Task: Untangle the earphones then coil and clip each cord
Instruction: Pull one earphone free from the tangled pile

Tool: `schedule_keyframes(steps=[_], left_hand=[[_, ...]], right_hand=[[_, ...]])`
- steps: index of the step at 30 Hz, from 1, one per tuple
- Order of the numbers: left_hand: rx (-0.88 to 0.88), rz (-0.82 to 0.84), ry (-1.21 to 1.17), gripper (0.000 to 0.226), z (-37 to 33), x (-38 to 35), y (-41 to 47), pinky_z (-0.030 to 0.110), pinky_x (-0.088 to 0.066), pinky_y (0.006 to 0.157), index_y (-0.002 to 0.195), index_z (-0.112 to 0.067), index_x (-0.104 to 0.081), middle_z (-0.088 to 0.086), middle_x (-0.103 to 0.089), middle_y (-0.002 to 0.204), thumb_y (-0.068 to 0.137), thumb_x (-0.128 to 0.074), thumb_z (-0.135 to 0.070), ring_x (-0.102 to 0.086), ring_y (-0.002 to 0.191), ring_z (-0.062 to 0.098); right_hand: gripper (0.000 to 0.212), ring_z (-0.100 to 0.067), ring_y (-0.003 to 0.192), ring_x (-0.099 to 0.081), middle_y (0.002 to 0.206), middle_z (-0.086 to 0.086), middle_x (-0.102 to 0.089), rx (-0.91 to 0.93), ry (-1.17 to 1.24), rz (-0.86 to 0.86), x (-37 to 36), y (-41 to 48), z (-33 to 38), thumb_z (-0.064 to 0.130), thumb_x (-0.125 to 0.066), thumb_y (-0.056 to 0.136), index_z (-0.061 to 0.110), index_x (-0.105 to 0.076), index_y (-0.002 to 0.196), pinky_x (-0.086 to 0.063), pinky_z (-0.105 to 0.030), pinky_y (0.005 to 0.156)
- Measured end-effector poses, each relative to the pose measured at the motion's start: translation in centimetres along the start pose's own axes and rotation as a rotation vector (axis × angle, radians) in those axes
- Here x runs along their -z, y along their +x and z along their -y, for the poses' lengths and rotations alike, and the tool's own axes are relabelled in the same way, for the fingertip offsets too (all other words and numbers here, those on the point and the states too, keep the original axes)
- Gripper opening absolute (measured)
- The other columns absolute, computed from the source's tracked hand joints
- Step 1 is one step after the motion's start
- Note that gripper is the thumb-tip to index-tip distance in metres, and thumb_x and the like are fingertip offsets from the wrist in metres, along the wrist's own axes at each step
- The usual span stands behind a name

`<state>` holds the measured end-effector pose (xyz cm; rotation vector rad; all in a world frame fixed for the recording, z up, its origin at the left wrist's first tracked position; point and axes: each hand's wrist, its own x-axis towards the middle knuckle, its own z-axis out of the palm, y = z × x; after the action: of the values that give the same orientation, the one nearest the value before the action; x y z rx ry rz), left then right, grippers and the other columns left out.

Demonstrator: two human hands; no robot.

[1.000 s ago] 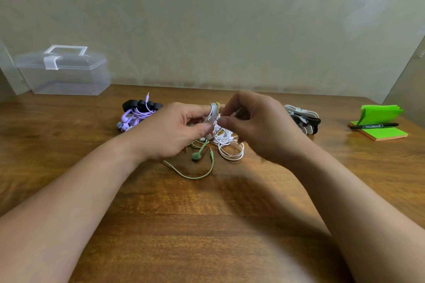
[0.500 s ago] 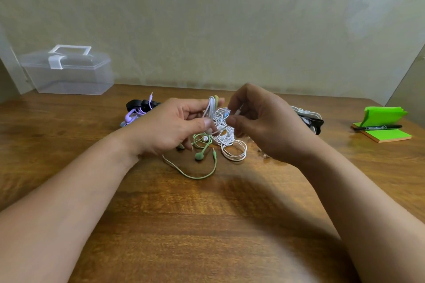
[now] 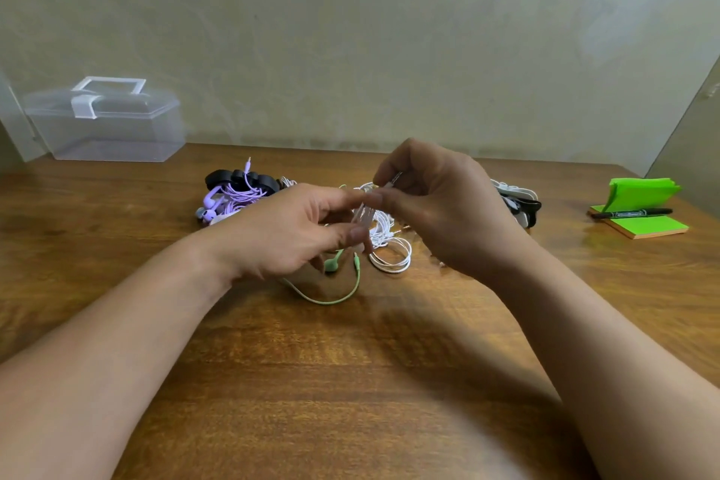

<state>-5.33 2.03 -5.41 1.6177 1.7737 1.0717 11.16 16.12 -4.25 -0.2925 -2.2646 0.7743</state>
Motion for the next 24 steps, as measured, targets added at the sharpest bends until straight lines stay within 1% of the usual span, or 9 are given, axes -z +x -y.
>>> schedule_keyframes(steps=[3,5,8,11,13,15,19,22,24], left_hand=[[0.000,0.055,-0.029,0.022,-0.4,-0.1,-0.2,0.025,-0.053,0.066,0.120,-0.024,-0.073,-0.002,-0.077,0.095,0.100,-0.064,-0.023,-0.068,0.080,0.008],[-0.016,0.087,-0.092,0.020,-0.7,0.1,-0.4,0.030,-0.053,0.061,0.114,-0.018,-0.076,0.005,-0.077,0.095,0.099,-0.064,-0.024,-0.064,0.077,0.015],[-0.055,0.083,-0.195,0.024,-0.7,0.2,-0.5,0.029,-0.052,0.059,0.115,-0.008,-0.075,0.015,-0.074,0.094,0.099,-0.062,-0.019,-0.063,0.077,0.015],[-0.064,0.065,-0.291,0.025,-0.8,-0.3,-0.4,0.026,-0.050,0.056,0.120,-0.015,-0.075,0.029,-0.070,0.101,0.100,-0.060,-0.016,-0.063,0.072,0.011],[-0.042,0.011,-0.342,0.033,-0.6,-0.2,-0.2,0.023,-0.047,0.053,0.130,-0.023,-0.070,0.023,-0.073,0.103,0.099,-0.059,-0.017,-0.051,0.049,0.008],[-0.022,-0.044,-0.397,0.040,-0.2,0.3,0.0,0.024,-0.047,0.055,0.137,-0.029,-0.066,0.015,-0.076,0.103,0.098,-0.060,-0.022,-0.033,0.037,0.007],[0.008,-0.109,-0.494,0.043,0.3,0.9,0.1,0.022,-0.047,0.055,0.137,-0.032,-0.066,0.010,-0.076,0.099,0.095,-0.061,-0.027,-0.027,0.035,0.005],[0.011,-0.111,-0.480,0.043,0.4,0.7,0.3,0.023,-0.047,0.055,0.137,-0.030,-0.066,0.009,-0.075,0.098,0.094,-0.061,-0.027,-0.027,0.035,0.005],[0.012,-0.107,-0.466,0.043,0.4,0.3,0.3,0.024,-0.047,0.056,0.137,-0.029,-0.066,0.009,-0.075,0.098,0.094,-0.062,-0.027,-0.027,0.035,0.005]], right_hand=[[0.014,-0.012,0.071,-0.069,0.078,0.001,-0.074,0.012,0.050,0.011,-0.1,0.1,-0.2,0.024,-0.085,0.087,0.018,-0.073,0.091,-0.056,-0.030,0.063],[0.017,-0.013,0.069,-0.067,0.079,-0.006,-0.075,-0.041,0.253,0.068,0.2,0.3,-0.6,0.025,-0.082,0.088,0.011,-0.073,0.092,-0.054,-0.028,0.062],[0.024,-0.013,0.068,-0.062,0.077,-0.009,-0.072,-0.207,0.604,0.157,0.3,0.5,-1.4,0.031,-0.072,0.090,0.008,-0.073,0.093,-0.048,-0.023,0.061],[0.023,-0.013,0.069,-0.056,0.081,-0.005,-0.069,-0.321,0.806,0.213,-0.2,0.7,-2.2,0.029,-0.064,0.097,0.008,-0.072,0.099,-0.046,-0.024,0.063],[0.026,-0.012,0.067,-0.050,0.082,-0.002,-0.066,-0.345,0.784,0.195,-0.2,0.9,-2.7,0.028,-0.060,0.103,0.006,-0.074,0.105,-0.045,-0.025,0.063],[0.029,-0.012,0.063,-0.049,0.077,0.001,-0.062,-0.378,0.683,0.110,-0.1,1.1,-3.2,0.028,-0.058,0.106,0.004,-0.076,0.105,-0.045,-0.026,0.061],[0.028,-0.011,0.059,-0.051,0.071,0.002,-0.064,-0.438,0.529,-0.093,1.1,1.6,-3.9,0.027,-0.058,0.107,0.010,-0.077,0.094,-0.045,-0.025,0.057],[0.027,-0.012,0.057,-0.051,0.075,0.000,-0.066,-0.437,0.297,-0.276,3.7,1.8,-4.7,0.031,-0.059,0.106,0.016,-0.076,0.091,-0.045,-0.027,0.054],[0.025,-0.015,0.053,-0.051,0.077,-0.003,-0.070,-0.455,0.106,-0.234,5.1,1.7,-5.1,0.032,-0.062,0.103,0.018,-0.076,0.088,-0.045,-0.030,0.051]])
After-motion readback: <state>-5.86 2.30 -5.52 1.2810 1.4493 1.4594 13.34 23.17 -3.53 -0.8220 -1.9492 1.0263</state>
